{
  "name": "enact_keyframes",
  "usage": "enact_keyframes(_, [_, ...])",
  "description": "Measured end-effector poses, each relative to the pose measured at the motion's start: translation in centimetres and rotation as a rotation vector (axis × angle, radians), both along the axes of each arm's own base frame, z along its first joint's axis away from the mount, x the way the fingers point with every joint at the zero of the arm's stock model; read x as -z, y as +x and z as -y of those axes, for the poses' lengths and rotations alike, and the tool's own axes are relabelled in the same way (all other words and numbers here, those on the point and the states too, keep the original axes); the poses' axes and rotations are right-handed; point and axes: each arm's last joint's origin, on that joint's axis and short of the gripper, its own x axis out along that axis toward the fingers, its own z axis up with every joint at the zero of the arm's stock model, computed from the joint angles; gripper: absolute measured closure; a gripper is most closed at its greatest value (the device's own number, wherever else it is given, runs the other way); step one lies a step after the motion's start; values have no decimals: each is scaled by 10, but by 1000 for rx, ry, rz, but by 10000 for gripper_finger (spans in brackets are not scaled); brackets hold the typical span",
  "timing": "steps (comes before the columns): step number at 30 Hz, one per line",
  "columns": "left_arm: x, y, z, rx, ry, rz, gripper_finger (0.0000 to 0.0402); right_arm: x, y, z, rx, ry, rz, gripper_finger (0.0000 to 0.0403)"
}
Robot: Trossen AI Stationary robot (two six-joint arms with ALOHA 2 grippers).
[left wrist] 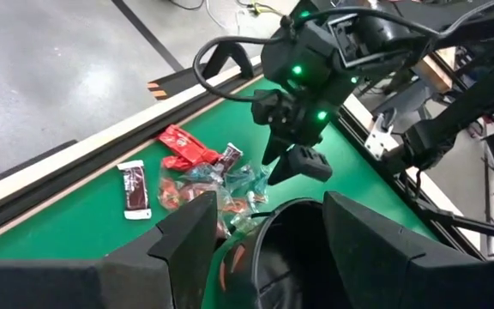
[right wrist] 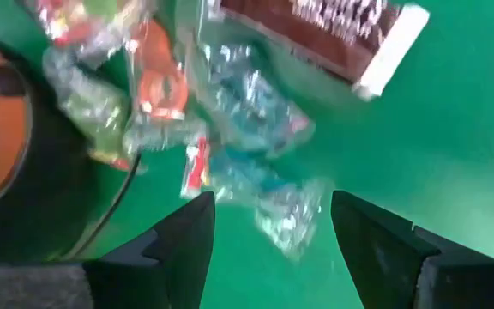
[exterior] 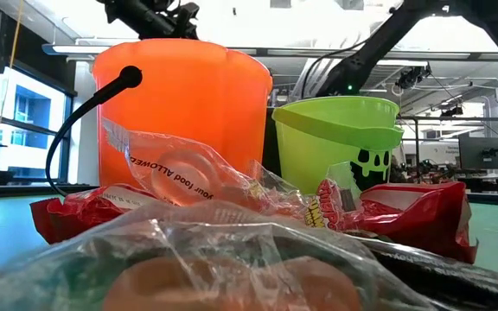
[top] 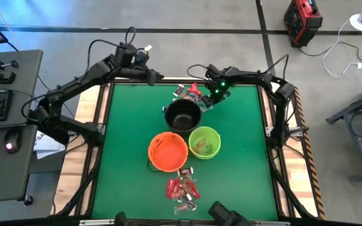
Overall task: Sort candy by brand, put in halloween buckets
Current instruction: Put the blue gummy into the green bucket
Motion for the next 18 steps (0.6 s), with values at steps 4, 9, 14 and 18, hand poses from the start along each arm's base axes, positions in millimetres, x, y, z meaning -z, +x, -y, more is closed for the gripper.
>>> enact_keyframes(4, [0, 0, -1, 1, 6, -3, 200, 7, 3, 1, 19, -64, -58, 184])
enact_keyframes(9, [0, 0, 0, 13, 0, 0, 200, 9, 5, -1, 17, -61, -66, 210])
enact_keyframes(14, [0, -1, 0, 14, -2, 0, 200, 10, 7, -4, -4, -86, -88, 267])
enact_keyframes(18, [-3, -2, 2, 15, 5, 9, 200, 10, 5, -10, -70, -70, -129, 357])
